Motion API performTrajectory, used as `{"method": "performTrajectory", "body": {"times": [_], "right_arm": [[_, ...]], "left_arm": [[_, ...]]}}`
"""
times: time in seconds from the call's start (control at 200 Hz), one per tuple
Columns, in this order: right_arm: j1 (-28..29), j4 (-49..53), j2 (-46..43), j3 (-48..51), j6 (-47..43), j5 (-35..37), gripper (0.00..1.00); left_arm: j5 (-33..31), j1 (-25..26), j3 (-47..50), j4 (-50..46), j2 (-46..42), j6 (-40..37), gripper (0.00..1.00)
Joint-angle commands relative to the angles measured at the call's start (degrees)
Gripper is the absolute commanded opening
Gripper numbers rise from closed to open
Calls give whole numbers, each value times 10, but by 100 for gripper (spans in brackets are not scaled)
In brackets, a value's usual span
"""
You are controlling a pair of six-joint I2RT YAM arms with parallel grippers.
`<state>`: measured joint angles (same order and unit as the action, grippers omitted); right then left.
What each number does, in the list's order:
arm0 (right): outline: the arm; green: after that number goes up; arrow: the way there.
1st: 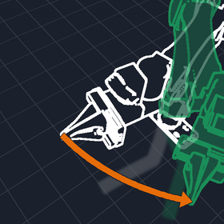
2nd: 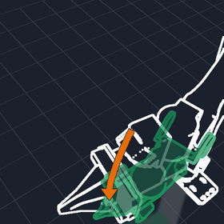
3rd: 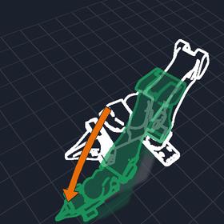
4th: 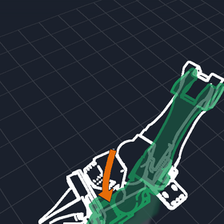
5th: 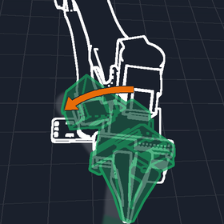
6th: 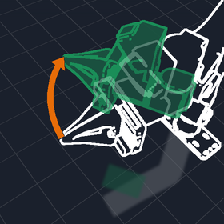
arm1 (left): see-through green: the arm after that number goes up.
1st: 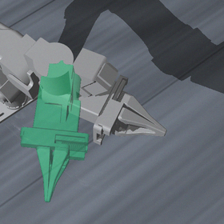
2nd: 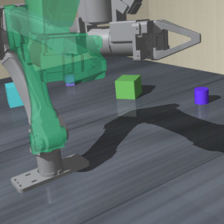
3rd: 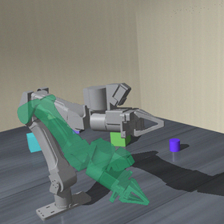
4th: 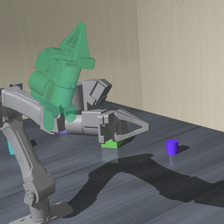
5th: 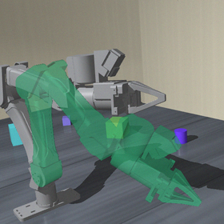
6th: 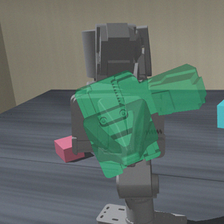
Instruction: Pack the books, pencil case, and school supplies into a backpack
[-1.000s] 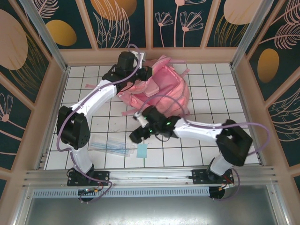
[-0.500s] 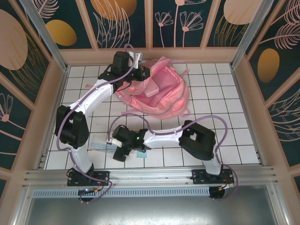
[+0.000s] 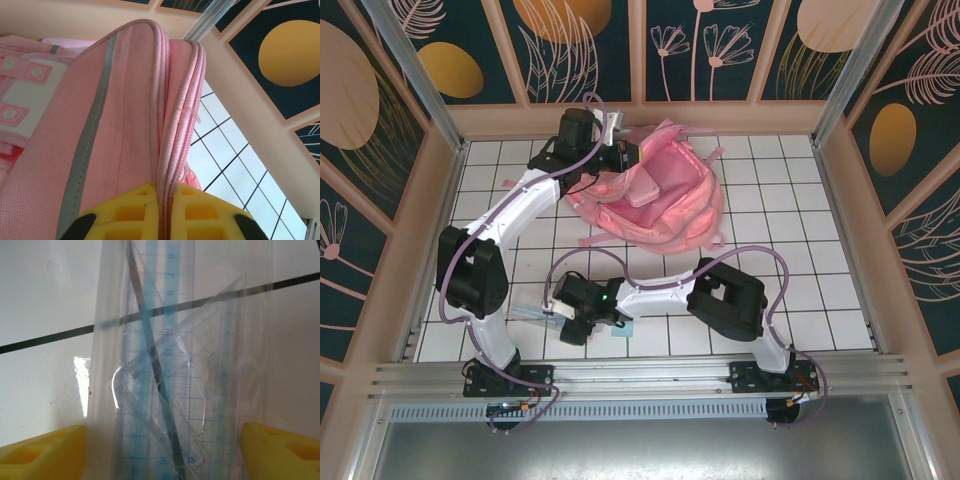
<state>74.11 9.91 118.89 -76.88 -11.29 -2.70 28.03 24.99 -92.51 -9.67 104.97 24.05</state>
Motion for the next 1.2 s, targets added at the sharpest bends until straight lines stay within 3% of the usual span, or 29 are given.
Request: {"method": "performTrajectory", "body": {"times": [0.0, 0.165, 0.47, 0.721, 0.876, 0.981, 1.191], "right_arm": [[-26, 37, 26, 13, 3, 38, 69], [-30, 33, 0, 15, -1, 38, 47], [-39, 35, -82, 26, -2, 55, 23], [-42, 59, -159, 45, 10, 114, 22], [-56, 55, -203, 79, 25, 112, 1], [-68, 57, -203, 87, 36, 94, 6], [-88, 34, -150, 95, 37, 45, 42]], "left_arm": [[8, -9, -4, 28, -38, -11, 0], [5, -10, -12, 25, -32, -11, 0], [-3, -13, -32, 18, -26, -12, 0], [-6, -24, -41, 17, -22, -10, 0], [-1, -27, -57, 14, -10, -5, 0], [3, -26, -60, 18, -4, 1, 0], [5, -28, -71, 6, 7, -3, 0]]}}
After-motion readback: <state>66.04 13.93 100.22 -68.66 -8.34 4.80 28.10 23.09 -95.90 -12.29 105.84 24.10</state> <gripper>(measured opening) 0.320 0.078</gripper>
